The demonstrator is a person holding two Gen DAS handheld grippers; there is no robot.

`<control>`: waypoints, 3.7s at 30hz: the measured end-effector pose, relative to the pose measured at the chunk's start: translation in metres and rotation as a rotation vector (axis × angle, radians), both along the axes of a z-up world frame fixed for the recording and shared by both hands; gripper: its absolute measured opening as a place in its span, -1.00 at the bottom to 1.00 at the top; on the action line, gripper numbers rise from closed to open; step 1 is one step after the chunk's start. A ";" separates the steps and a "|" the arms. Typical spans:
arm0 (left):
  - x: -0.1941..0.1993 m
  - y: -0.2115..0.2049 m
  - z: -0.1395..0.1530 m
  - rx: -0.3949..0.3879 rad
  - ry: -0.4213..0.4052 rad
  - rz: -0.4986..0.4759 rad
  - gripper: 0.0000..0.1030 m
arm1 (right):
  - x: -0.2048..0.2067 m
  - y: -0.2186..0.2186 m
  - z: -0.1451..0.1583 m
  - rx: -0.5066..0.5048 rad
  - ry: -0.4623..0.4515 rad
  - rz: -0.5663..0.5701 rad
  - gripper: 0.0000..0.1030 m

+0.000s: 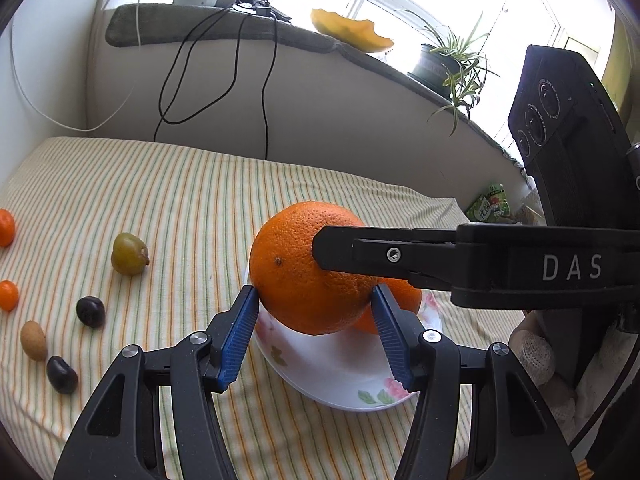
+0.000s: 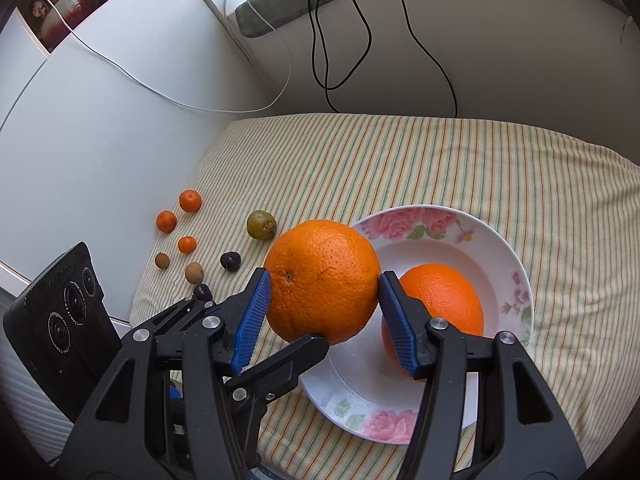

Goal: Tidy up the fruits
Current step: 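Carry the second orange to the plate beside the first orange, then open both grippers and withdraw from the plate, then move the left gripper to a brown kiwi while the right approaches a dark plum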

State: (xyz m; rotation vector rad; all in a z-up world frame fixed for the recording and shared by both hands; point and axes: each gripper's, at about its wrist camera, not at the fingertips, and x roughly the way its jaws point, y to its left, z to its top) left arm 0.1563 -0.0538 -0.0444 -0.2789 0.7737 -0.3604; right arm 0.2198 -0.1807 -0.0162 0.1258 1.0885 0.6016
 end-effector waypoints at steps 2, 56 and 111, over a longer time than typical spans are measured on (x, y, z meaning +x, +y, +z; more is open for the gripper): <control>0.002 0.001 -0.001 0.001 0.004 -0.004 0.13 | -0.001 0.001 -0.001 -0.007 -0.003 0.003 0.14; -0.063 0.030 0.017 0.193 -0.114 0.078 0.13 | -0.065 -0.017 0.027 -0.029 -0.265 -0.067 0.52; -0.049 0.184 -0.046 0.061 0.036 0.217 -0.41 | -0.095 0.179 -0.070 -0.135 -0.279 0.361 -0.24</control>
